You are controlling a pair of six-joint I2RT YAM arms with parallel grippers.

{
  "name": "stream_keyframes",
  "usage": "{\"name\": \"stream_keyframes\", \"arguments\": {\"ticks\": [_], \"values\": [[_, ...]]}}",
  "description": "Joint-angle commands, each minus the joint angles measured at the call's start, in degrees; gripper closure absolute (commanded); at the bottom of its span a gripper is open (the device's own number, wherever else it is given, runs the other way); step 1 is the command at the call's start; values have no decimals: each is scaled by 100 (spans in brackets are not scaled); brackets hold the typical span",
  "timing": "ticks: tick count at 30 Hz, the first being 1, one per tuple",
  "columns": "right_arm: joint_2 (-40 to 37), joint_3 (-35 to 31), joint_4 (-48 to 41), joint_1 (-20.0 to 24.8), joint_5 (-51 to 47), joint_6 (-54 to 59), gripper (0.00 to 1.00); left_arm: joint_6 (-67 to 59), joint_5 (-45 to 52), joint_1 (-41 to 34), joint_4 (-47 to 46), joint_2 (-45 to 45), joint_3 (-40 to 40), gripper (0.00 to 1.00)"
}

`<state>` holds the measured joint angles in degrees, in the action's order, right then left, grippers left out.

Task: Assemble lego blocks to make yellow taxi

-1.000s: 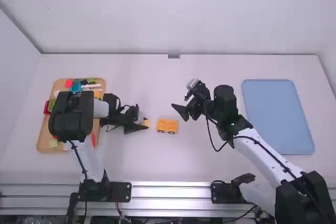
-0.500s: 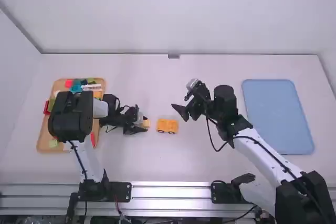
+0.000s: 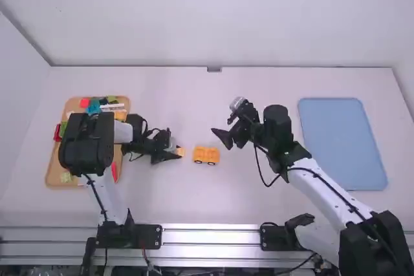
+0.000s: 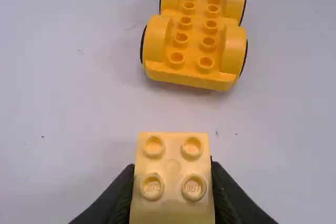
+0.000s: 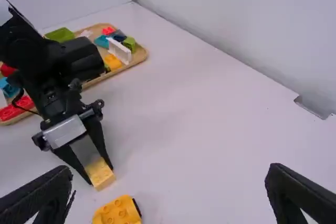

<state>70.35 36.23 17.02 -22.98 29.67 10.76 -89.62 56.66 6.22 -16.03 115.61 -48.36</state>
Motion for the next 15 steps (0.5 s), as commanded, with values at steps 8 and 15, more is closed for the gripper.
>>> {"name": "stream_keyframes", "arguments": {"ticks": [8, 15], "values": [[-109, -44, -824, -15, 820, 1580, 2, -1497, 658, 42, -1928, -745, -597, 74], [-37, -1222, 503, -293, 693, 1668, 2, -2201, 1137, -369, -2468, -848, -623, 73]]}}
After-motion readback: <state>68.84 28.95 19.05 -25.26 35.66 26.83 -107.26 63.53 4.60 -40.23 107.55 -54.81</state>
